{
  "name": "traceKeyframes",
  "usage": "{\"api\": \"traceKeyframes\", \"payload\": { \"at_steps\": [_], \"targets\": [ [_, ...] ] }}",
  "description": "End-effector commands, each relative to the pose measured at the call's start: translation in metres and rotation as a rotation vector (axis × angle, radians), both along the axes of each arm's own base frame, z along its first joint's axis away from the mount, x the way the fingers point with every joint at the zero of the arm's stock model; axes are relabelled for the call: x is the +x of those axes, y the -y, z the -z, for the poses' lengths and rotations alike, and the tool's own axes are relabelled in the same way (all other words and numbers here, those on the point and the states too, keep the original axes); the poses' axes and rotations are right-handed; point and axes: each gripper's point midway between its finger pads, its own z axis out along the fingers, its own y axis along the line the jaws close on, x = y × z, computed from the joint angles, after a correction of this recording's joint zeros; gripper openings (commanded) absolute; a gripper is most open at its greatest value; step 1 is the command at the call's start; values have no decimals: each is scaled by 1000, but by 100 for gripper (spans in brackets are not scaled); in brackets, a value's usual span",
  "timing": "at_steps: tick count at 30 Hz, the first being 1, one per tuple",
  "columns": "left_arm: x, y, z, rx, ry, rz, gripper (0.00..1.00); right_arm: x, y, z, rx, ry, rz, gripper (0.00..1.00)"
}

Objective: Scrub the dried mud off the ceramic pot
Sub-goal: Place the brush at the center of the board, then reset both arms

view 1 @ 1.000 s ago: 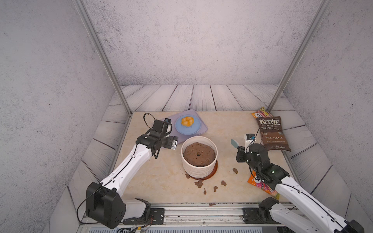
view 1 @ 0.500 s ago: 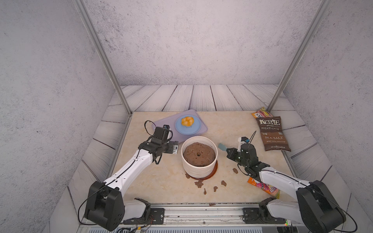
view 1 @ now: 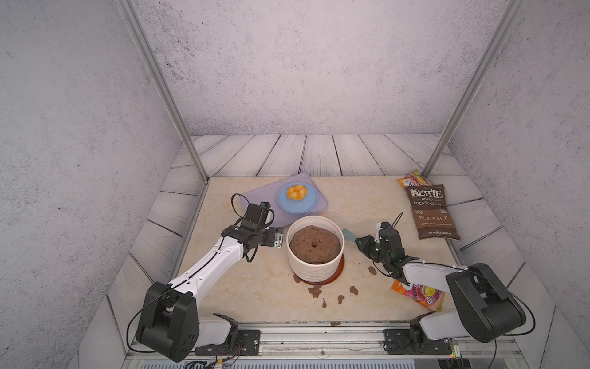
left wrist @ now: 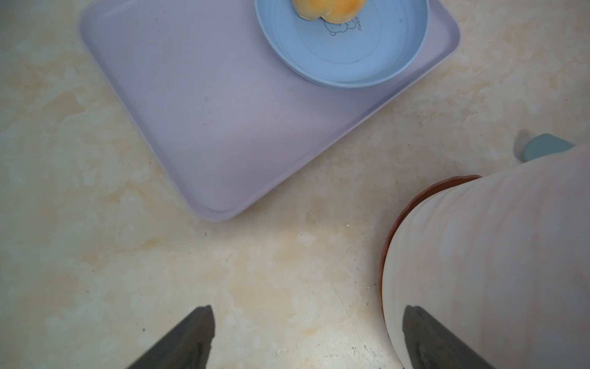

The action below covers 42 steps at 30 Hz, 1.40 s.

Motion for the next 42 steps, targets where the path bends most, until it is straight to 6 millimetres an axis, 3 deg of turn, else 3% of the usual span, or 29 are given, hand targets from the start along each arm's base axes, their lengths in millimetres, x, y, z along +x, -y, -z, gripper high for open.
{"api": "traceKeyframes", "payload": {
  "at_steps": [1, 9, 15, 18, 25, 30, 35, 38, 42],
  "targets": [
    [-1, -1, 7, -2, -19, -1, 98, -9, 3, 15, 48, -67, 29, 30],
    [-1, 0, 8, 2, -28, 14, 98, -14, 9, 23, 67, -99, 51, 41],
    [-1, 0, 10, 14, -37, 23, 98, -26, 22, 24, 32, -131, 73, 56],
    [-1, 0, 11, 21, -42, 26, 98, -31, 26, 21, -3, -139, 64, 61],
    [3, -15, 12, 100, -19, 6, 98, -41, 51, 4, -189, -141, 61, 84],
    [14, -40, 14, 149, 24, -75, 98, -23, 81, -37, -369, -17, 74, 93],
    [26, -68, 9, 170, 121, -168, 98, 13, 128, -87, -645, 142, 104, 97],
    [34, -81, 10, 180, 175, -212, 98, 33, 153, -96, -749, 200, 156, 99],
    [47, -96, -1, 178, 274, -245, 98, 47, 182, -85, -888, 189, 195, 99]
  ]
}}
